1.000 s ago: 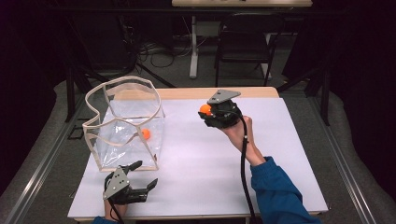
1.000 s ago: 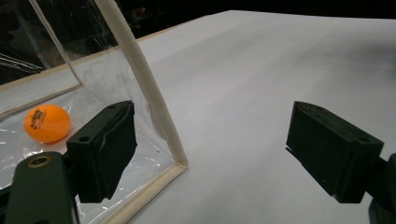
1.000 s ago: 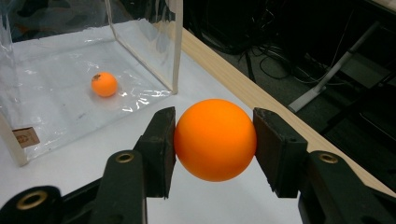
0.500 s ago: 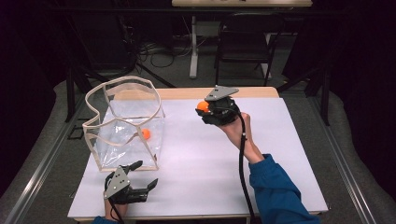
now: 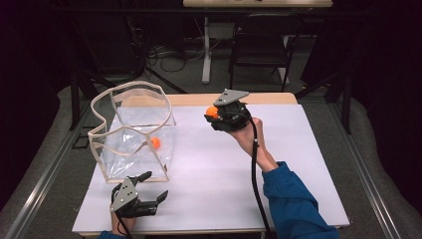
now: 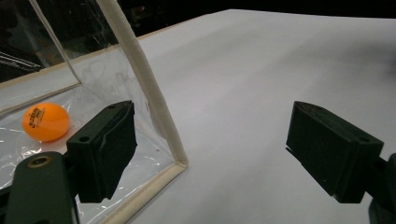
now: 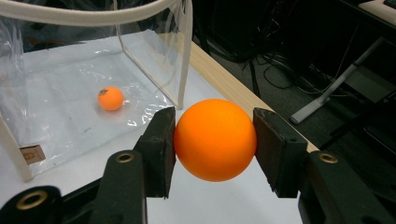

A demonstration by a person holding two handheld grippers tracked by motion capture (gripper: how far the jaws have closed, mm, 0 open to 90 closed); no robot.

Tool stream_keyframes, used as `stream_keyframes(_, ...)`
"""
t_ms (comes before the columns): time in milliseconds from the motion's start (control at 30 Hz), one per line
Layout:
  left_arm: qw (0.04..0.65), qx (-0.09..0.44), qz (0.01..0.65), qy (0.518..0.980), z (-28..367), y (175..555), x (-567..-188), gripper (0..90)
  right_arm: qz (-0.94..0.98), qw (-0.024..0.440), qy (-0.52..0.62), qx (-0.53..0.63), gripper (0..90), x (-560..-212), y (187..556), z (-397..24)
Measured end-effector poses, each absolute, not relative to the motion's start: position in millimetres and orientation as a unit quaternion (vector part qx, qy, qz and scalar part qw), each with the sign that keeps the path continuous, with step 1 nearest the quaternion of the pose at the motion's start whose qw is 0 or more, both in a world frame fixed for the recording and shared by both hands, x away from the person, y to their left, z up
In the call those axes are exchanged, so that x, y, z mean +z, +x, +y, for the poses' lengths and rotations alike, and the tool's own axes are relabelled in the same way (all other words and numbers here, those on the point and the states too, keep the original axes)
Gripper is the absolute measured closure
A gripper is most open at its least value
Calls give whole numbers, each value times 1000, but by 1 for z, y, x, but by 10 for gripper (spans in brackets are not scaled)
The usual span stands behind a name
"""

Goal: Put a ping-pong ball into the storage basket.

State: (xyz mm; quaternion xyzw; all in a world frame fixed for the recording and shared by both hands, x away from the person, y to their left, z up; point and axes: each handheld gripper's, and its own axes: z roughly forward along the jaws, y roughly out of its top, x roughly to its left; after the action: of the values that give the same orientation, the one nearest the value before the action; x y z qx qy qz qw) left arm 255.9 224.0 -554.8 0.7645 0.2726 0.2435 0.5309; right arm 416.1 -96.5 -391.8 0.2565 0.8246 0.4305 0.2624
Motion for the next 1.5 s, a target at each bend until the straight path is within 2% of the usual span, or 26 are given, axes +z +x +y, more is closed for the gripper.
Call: stream_keyframes(1500,534,244,275,762,224,257,-555,159,814,265,235,460,508,-374,422,-68)
